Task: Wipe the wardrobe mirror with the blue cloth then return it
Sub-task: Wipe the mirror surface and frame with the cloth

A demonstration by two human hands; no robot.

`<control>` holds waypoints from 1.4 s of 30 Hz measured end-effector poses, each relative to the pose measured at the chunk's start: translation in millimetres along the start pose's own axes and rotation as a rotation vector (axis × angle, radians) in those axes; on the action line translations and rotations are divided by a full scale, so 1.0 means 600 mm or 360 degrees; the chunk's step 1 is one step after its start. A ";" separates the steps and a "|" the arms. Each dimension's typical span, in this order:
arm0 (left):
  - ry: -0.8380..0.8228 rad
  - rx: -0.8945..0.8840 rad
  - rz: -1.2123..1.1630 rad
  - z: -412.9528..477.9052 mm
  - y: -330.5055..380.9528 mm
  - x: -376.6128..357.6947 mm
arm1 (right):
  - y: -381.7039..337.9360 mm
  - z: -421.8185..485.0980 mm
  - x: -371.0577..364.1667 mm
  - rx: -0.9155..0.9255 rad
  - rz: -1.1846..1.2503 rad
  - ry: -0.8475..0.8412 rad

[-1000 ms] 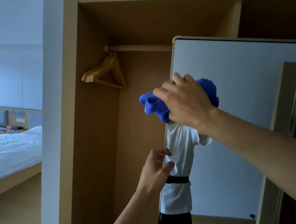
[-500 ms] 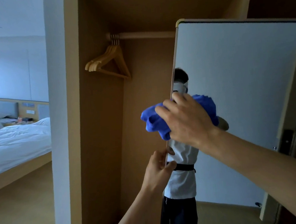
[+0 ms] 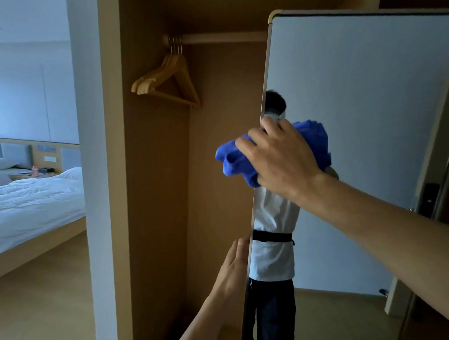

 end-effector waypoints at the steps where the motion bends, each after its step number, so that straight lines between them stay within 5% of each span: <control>1: -0.0007 0.0031 -0.0018 -0.004 -0.013 -0.004 | 0.004 0.007 0.005 -0.0022 -0.0006 0.0003; 15: 0.0038 0.0170 -0.0450 -0.005 -0.067 0.002 | -0.132 -0.149 -0.109 0.0112 0.0274 -0.0324; 28: -0.0001 0.0225 -0.0368 -0.010 -0.076 0.002 | -0.059 -0.083 -0.060 0.0041 0.0124 -0.0189; 42: -0.0010 0.0310 -0.0693 0.001 -0.089 0.017 | -0.162 -0.183 -0.139 0.0261 0.0172 -0.0547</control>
Point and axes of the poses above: each hand's wrist, its own z-axis towards the middle knuckle, its own x-axis out of the back of the hand, y = z × x, the point moved 7 cm from there along z, towards the middle knuckle, and after that the axes turned 10 degrees about z, right-handed, at the moved point
